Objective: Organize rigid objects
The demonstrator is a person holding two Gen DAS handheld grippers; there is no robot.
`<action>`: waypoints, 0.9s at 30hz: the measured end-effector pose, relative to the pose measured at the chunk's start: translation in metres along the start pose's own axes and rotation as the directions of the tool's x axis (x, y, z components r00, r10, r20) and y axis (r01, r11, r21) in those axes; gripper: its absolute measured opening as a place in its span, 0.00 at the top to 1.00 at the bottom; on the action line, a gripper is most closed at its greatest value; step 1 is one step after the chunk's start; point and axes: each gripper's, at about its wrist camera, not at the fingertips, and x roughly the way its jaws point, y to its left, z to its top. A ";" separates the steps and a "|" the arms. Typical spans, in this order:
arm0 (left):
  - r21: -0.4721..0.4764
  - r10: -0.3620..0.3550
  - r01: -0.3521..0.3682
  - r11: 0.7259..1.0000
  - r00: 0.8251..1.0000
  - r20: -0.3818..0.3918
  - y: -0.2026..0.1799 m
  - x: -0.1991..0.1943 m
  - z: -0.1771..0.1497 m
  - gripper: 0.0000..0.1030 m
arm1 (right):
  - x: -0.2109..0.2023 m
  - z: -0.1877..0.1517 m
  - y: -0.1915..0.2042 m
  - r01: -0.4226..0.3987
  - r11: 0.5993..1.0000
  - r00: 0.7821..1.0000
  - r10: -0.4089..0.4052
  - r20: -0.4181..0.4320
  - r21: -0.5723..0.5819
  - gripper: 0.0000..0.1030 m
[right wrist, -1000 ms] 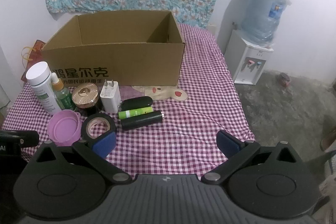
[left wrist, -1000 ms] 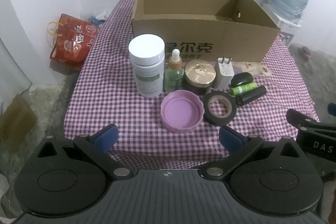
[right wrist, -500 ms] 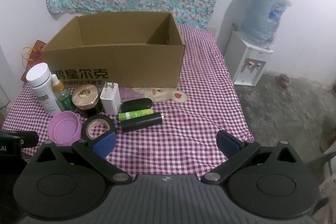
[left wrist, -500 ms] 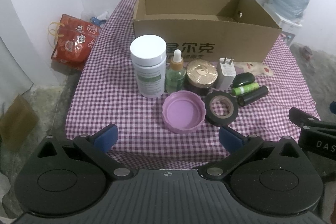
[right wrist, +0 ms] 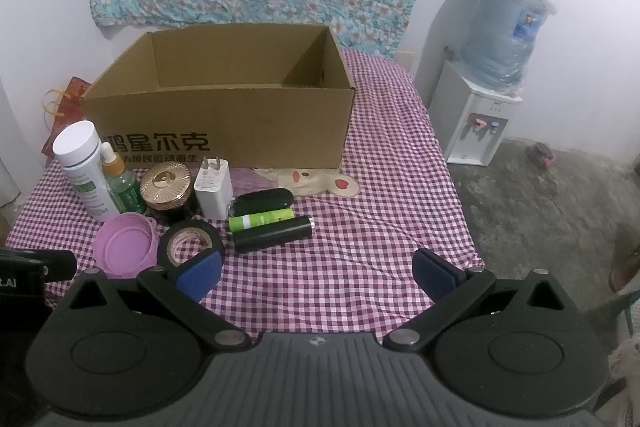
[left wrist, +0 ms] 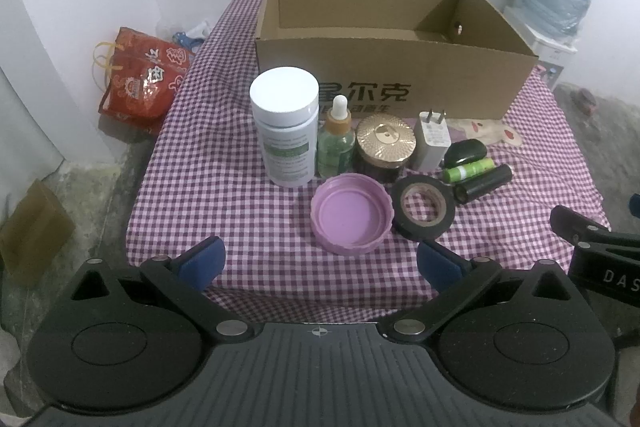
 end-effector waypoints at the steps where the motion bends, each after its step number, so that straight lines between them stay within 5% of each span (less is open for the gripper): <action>1: 0.000 0.001 -0.001 1.000 1.000 0.000 0.000 0.000 0.000 0.01 | 0.000 0.001 -0.001 -0.002 1.000 1.000 0.002 -0.001 0.001 0.00; 15: 0.003 -0.006 0.006 1.000 1.000 -0.014 -0.002 0.012 -0.001 0.01 | 0.007 0.000 0.003 -0.005 1.000 1.000 0.005 -0.005 -0.004 0.00; 27: 0.099 -0.071 0.072 0.992 0.997 -0.017 -0.021 0.033 0.000 0.02 | 0.030 -0.001 -0.012 -0.070 0.995 0.997 0.071 -0.005 0.069 0.00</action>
